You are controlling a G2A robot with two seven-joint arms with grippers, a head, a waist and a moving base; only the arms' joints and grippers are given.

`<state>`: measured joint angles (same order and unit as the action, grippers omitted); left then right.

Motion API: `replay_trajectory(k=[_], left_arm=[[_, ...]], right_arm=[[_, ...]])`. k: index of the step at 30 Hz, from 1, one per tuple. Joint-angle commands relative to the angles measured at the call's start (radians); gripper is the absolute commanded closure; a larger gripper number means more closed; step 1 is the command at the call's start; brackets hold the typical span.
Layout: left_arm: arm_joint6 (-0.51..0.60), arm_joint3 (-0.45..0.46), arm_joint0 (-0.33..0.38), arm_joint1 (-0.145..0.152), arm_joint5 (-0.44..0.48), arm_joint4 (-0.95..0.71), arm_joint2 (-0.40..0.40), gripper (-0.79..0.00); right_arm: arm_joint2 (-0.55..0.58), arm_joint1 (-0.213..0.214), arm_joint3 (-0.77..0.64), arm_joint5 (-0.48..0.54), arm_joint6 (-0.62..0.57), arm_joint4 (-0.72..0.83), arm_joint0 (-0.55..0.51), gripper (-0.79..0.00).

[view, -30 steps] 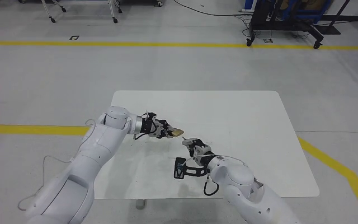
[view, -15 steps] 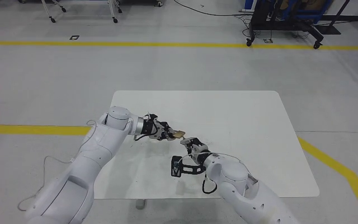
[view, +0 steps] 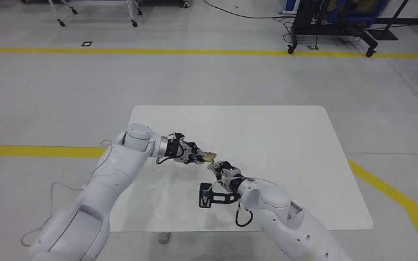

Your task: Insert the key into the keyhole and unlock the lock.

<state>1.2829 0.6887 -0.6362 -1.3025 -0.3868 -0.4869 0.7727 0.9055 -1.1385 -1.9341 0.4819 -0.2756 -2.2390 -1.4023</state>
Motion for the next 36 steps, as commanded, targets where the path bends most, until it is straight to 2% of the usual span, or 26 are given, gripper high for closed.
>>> replay_trajectory(k=[1, 7, 12, 15, 17, 24, 36], left_arm=[[0.022, -0.002, 0.000, 0.001, 0.005, -0.006, 0.003, 0.000], [0.063, -0.006, -0.001, 0.000, 0.010, -0.014, 0.004, 0.000], [0.162, -0.022, 0.002, 0.000, 0.011, -0.048, 0.007, 0.000], [0.193, -0.031, 0.003, -0.002, 0.042, -0.064, -0.009, 0.000], [0.211, -0.034, 0.004, -0.004, 0.060, -0.077, -0.025, 0.000], [0.227, -0.053, 0.022, -0.008, 0.076, -0.095, -0.066, 0.000], [0.224, -0.068, 0.035, -0.009, 0.073, -0.121, -0.109, 0.000]], right_arm=[[0.022, 0.006, -0.007, 0.009, 0.054, 0.003, -0.009, 0.000], [0.092, 0.026, -0.023, 0.005, 0.165, -0.008, -0.048, 0.000], [0.197, 0.053, -0.028, -0.010, 0.403, -0.006, -0.087, 0.000], [0.265, 0.073, -0.027, 0.020, 0.548, -0.011, -0.117, 0.000], [0.292, 0.083, -0.026, 0.042, 0.599, -0.025, -0.129, 0.000], [0.306, 0.095, -0.020, 0.140, 0.646, -0.026, -0.114, 0.000], [0.224, 0.091, 0.024, 0.158, 0.636, -0.028, -0.051, 0.000]])
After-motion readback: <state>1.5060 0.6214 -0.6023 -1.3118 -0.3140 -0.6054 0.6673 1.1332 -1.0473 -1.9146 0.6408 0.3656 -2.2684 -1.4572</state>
